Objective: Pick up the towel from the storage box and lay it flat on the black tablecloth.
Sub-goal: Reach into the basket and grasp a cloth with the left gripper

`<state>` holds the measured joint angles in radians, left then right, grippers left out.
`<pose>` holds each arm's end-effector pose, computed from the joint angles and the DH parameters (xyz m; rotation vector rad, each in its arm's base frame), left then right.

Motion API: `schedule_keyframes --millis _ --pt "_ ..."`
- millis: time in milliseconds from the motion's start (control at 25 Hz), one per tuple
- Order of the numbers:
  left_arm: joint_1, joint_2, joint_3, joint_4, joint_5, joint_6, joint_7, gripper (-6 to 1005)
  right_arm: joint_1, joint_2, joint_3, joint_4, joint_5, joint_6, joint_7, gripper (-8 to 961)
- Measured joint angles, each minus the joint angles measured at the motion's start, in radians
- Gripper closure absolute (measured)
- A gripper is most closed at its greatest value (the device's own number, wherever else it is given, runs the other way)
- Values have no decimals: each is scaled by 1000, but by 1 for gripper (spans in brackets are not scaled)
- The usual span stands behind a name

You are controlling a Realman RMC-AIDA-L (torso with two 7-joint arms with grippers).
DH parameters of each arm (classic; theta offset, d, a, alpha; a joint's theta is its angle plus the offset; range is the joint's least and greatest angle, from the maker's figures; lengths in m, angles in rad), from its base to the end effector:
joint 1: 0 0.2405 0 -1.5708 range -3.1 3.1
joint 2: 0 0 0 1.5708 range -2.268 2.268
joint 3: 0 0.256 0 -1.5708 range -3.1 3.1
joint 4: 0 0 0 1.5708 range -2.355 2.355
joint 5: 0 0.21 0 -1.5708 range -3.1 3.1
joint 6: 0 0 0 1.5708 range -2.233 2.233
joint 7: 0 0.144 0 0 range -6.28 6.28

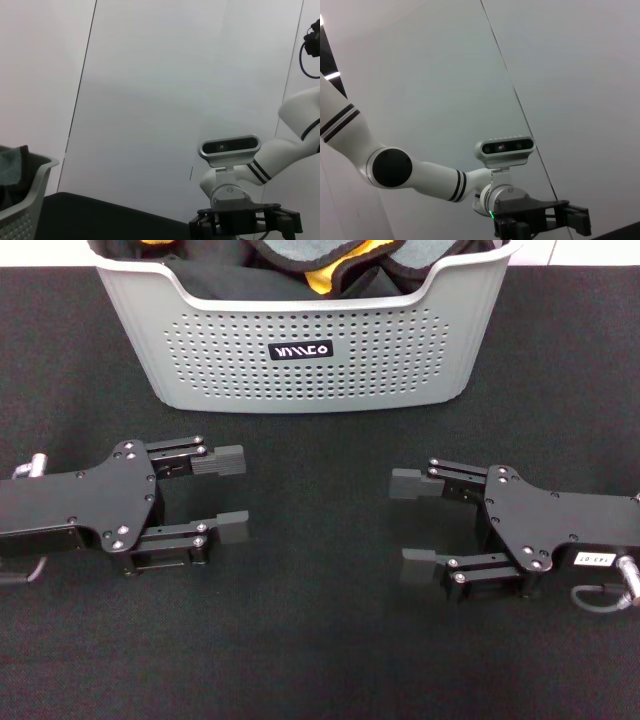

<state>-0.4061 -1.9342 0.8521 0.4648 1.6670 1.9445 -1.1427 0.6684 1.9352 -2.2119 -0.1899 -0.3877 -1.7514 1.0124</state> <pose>-0.2733 0.2615 0.0399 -2.8019 -0.3811 -1.1819 0.2014 0.2852 -0.0379 2.7031 -0.3675 -1.2733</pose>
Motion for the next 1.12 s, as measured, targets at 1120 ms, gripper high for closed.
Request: schedule_keyframes --millis 1120 --pt "-160 -76 -153 788 101 -410 -357 321 -105 12 91 23 7 38 -80 92"
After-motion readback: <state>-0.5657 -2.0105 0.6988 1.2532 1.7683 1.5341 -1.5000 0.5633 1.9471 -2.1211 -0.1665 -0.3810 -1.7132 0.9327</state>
